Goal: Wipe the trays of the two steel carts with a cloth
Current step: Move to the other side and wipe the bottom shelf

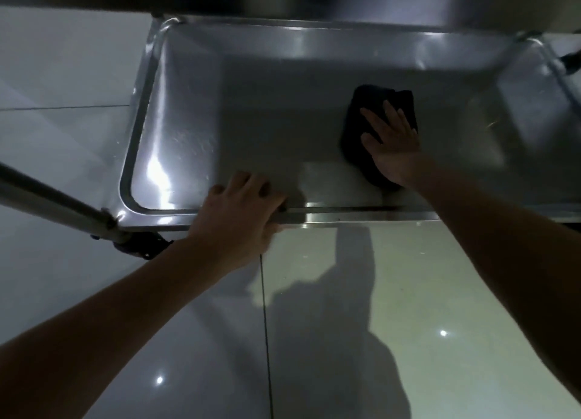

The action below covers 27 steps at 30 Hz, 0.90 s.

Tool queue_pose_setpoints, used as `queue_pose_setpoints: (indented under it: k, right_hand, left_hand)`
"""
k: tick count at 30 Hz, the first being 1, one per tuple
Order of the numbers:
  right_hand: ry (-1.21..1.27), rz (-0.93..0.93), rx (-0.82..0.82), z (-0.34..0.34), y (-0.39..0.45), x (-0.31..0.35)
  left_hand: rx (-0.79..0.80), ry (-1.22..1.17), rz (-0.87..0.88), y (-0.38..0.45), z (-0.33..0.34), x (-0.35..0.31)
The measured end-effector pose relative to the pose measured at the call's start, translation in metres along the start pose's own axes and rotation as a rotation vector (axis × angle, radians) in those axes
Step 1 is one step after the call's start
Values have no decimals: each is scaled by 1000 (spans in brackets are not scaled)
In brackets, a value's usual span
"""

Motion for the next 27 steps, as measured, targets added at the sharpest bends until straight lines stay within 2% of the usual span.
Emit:
queue_pose_setpoints:
  k: [5,14,17,23,27]
  right_hand:
    - [-32,-29,-27,11,-31,17]
    - [-118,-115,88,50,-117,70]
    - [-100,-75,118,55,-121,76]
    - [-131,-65,249,68,-136,103]
    - [-142,-128,320,54,-128,106]
  left_hand:
    - [-21,-47,-22,2,-3,3]
    - [-46,-141,-37,2,-6,12]
    - [-86,-148,-44,2,-5,13]
    - [-16,-219,-29,-2,-6,9]
    - [-10,-226,-16,0,-6,10]
Point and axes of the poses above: each hand's wrist, its own y-axis towards the middle knuckle, its own z-axis out of the palm, x = y × z, the point moved 10 cm from there along y, towards the middle knuckle, and after that the axes turned 12 degrees about x, right-handed, at the moved point
